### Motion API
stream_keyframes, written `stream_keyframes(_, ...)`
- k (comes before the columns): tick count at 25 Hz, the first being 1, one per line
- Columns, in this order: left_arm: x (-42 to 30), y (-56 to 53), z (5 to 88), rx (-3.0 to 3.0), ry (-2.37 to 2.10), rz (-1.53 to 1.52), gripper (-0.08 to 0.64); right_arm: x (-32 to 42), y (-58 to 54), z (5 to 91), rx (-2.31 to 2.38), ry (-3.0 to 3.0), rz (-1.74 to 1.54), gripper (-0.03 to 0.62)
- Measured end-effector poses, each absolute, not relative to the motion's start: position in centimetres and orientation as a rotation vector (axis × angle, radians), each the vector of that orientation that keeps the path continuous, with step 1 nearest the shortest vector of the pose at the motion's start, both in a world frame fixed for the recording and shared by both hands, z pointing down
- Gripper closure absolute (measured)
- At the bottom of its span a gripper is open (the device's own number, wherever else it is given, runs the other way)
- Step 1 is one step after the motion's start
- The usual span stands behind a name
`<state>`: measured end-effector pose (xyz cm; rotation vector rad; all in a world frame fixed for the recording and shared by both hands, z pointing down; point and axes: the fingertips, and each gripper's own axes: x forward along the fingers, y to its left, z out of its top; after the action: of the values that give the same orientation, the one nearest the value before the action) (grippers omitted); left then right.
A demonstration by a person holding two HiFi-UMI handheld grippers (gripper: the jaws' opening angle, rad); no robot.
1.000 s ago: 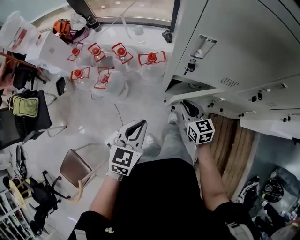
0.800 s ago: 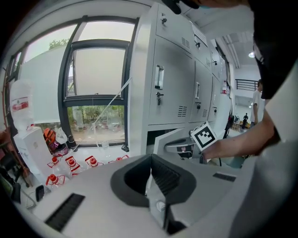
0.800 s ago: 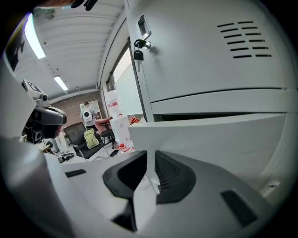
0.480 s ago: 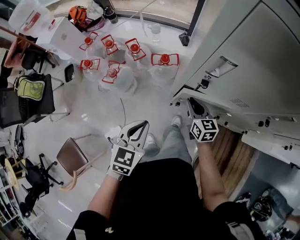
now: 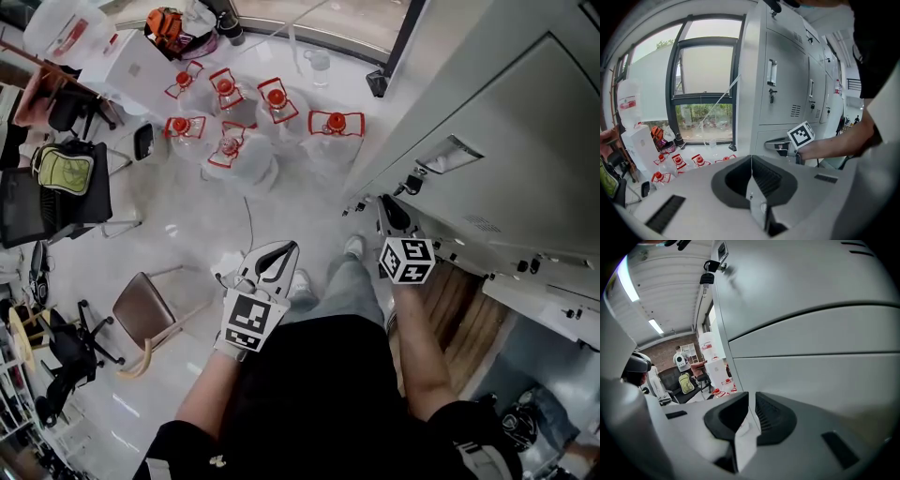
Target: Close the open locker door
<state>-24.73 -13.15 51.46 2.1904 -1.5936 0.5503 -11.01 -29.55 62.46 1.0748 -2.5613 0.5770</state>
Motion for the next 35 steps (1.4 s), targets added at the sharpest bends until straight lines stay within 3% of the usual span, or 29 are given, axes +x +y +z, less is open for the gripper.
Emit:
stream_keyframes(19, -23.4, -10.6, 49.6, 2.419, -1.407, 0.5, 0.537, -5.8, -22.4, 56.5, 1.311, -2.519, 0.488, 0.529)
stream_keyframes(35, -11.1, -11.3, 47.6, 2.677, -1.058, 0.462, 0.537, 4.2, -13.1, 49.7, 1.54, -2.503, 0.401, 0.529)
